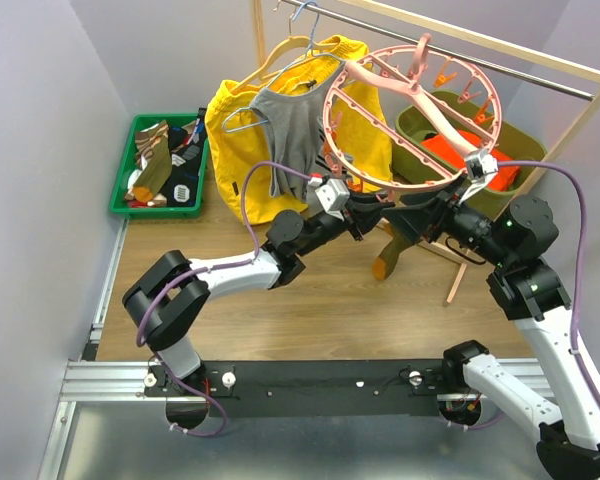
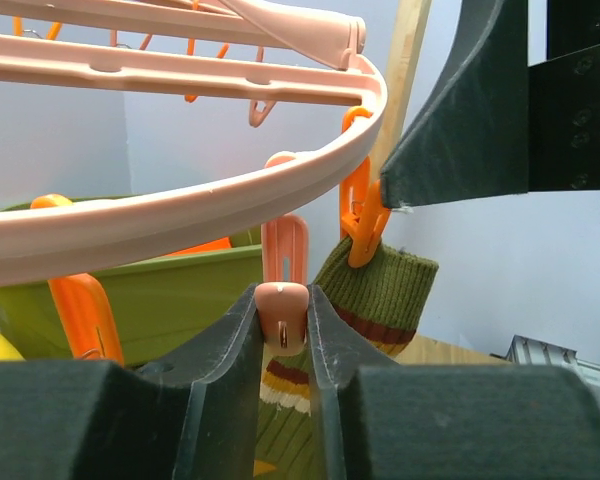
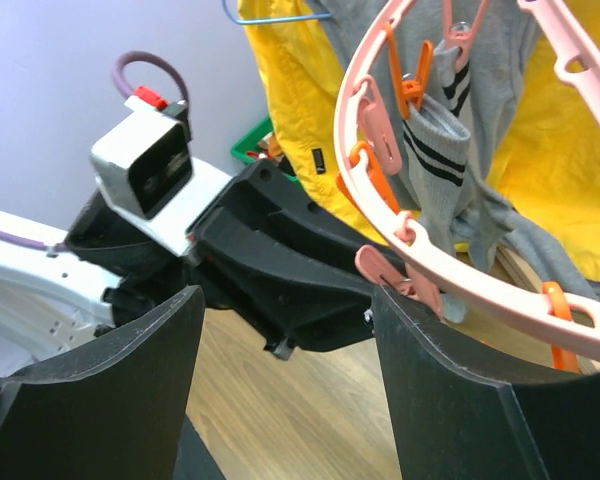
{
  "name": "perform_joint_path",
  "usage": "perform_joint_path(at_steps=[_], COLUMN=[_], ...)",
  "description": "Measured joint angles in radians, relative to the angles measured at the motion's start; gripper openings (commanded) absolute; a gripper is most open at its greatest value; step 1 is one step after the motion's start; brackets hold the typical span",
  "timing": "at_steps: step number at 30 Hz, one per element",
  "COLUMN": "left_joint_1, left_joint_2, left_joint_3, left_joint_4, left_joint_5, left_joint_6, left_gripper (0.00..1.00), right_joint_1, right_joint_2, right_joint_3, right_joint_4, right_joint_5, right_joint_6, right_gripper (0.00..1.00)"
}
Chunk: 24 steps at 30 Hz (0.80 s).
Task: Clip the socks to the hanger
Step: Open the clamp at the hanger.
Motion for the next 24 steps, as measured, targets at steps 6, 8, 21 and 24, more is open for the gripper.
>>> perform_joint_path(at_steps=[6, 8, 21, 24], left_joint_1=[-0.010, -0.015, -0.042, -0.051], left_joint_2=[-0.050, -0.072, -0.104, -0.105], left_joint_3=[0.002, 0.009, 0.139, 0.153], left_joint_4=[-0.081, -0.118, -0.411, -0.456], left_joint_5=[-0.015, -0.026, -0.037, -0.047], left_joint_6=[0.019, 0.028, 0.130, 0.159], left_gripper=[0.10, 0.10, 0.10, 0.10], right_joint_1=[0.000, 0.000, 0.000, 0.000], right_joint_2=[0.027, 0.033, 0.068, 0.068], right_joint_3=[0.014, 0.015, 0.030, 0.032], right_joint_4=[-0.017, -0.027, -0.051, -0.051], right_joint_5=[0.042, 0.051, 0.117, 0.143], right_joint_6=[-0.011, -0.012, -0.008, 0.008], right_gripper=[0.73, 0.73, 0.68, 0.68])
